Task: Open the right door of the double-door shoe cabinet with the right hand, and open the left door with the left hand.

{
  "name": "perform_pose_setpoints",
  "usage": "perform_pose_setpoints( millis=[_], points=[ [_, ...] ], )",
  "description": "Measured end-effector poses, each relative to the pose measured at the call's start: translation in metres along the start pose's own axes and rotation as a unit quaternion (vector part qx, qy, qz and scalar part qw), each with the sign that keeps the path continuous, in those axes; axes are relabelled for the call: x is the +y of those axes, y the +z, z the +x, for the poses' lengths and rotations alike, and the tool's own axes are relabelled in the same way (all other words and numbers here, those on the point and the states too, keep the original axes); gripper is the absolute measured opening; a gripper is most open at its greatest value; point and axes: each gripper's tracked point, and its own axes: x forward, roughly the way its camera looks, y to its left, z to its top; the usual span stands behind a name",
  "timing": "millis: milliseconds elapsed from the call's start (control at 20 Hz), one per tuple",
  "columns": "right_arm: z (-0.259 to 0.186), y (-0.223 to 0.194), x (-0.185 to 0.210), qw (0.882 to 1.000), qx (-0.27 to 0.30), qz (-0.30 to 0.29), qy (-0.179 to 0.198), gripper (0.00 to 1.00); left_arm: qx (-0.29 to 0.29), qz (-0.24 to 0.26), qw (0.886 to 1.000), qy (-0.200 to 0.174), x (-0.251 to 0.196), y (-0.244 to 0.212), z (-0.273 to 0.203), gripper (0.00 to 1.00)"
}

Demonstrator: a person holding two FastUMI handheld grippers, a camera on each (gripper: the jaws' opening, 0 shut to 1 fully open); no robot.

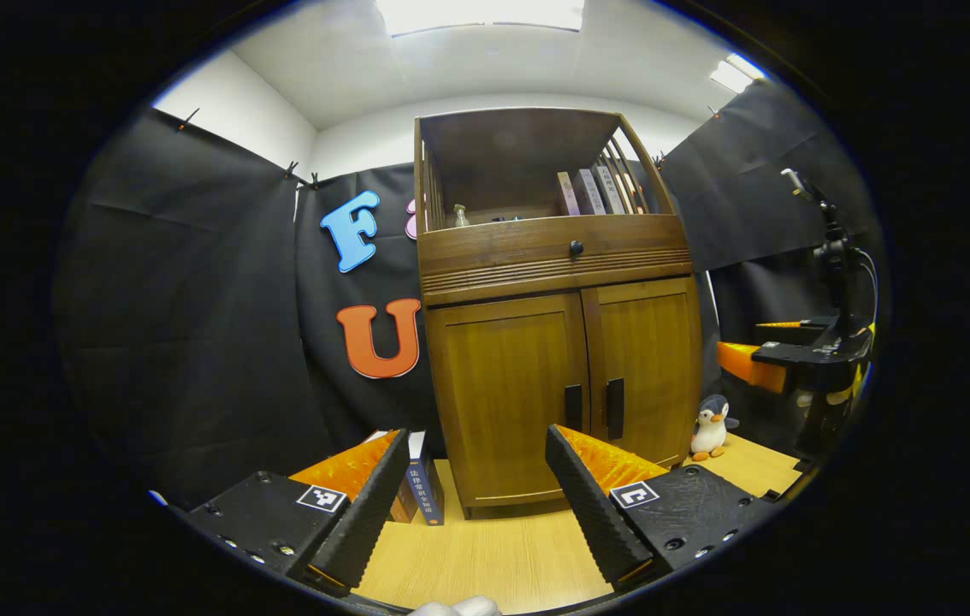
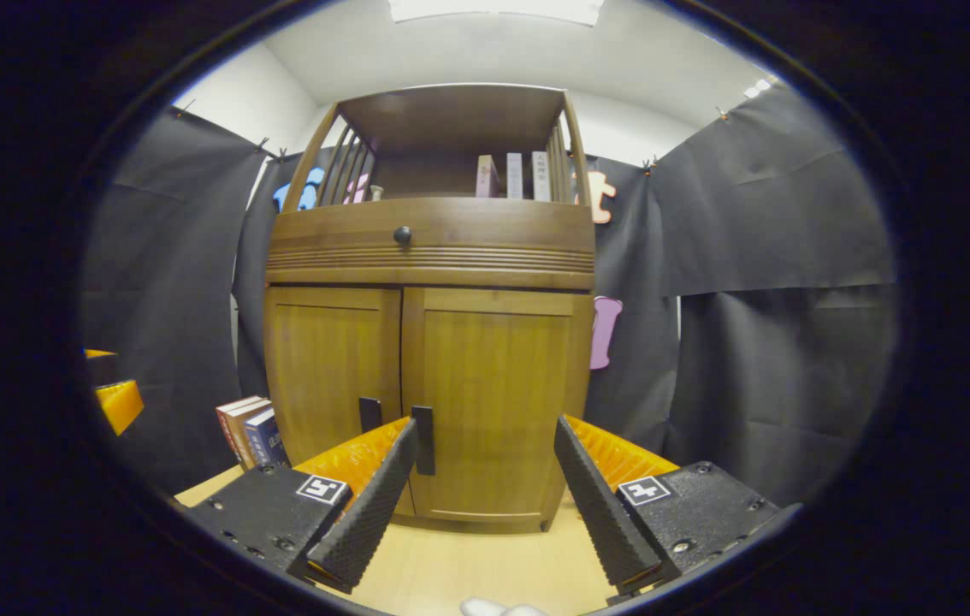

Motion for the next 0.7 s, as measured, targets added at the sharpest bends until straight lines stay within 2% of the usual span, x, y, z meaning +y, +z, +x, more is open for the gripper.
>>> perform_pose_setpoints(
  millis=[250, 650, 700],
  points=[
    [0.063, -0.018, 0.02, 1.0, 0.0, 0.014, 0.001, 1.0, 0.005, -0.001, 1.0, 0.03, 0.021, -0.005, -0.014, 0.96],
    [0.165, -0.083, 0.057, 0.998, 0.067, 0.018, 0.009, 1.0, 0.023, -0.01, 0.998, 0.057, 0.048, -0.012, -0.035, 0.96],
    [0.175, -0.087, 0.062, 0.997, 0.073, 0.014, 0.012, 1.0, 0.028, -0.01, 0.998, 0.06, 0.05, -0.015, -0.036, 1.0]
  ],
)
